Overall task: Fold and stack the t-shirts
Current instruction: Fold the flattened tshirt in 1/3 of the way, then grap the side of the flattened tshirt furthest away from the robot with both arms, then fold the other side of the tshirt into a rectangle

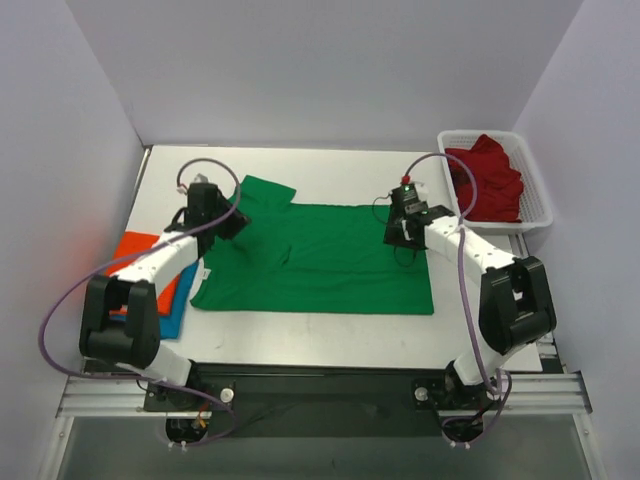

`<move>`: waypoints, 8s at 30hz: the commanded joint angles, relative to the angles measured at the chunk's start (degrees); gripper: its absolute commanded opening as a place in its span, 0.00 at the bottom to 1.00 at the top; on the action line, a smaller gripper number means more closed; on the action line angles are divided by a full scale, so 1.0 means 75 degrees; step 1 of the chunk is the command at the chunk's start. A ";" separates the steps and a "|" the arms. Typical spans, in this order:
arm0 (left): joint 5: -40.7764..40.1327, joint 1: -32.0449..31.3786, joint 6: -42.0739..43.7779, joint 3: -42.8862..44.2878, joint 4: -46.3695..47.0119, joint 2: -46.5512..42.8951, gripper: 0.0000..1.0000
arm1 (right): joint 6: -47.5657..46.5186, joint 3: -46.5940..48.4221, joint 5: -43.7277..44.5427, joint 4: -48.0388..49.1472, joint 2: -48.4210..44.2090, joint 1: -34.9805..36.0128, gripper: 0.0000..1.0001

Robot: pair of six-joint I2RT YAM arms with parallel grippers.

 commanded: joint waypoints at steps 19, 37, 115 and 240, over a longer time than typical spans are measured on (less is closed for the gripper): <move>0.0168 0.1048 0.3112 0.9280 -0.2008 0.7154 0.53 | -0.0726 0.2720 -0.2074 0.0551 0.2182 -0.2091 0.26; 0.0531 0.0989 0.3230 1.1217 -0.3592 0.8879 0.55 | -0.0538 0.2391 -0.2566 0.0868 0.2159 -0.2595 0.27; 0.2347 0.1071 0.2293 0.7832 -0.0405 0.5576 0.00 | 0.0271 0.4936 -0.1781 -0.0937 0.3578 -0.2853 0.00; 0.0683 0.1563 0.0969 -0.3924 -0.0521 -0.3836 0.00 | 0.0399 -0.0689 -0.0011 0.0071 -0.0032 -0.0967 0.35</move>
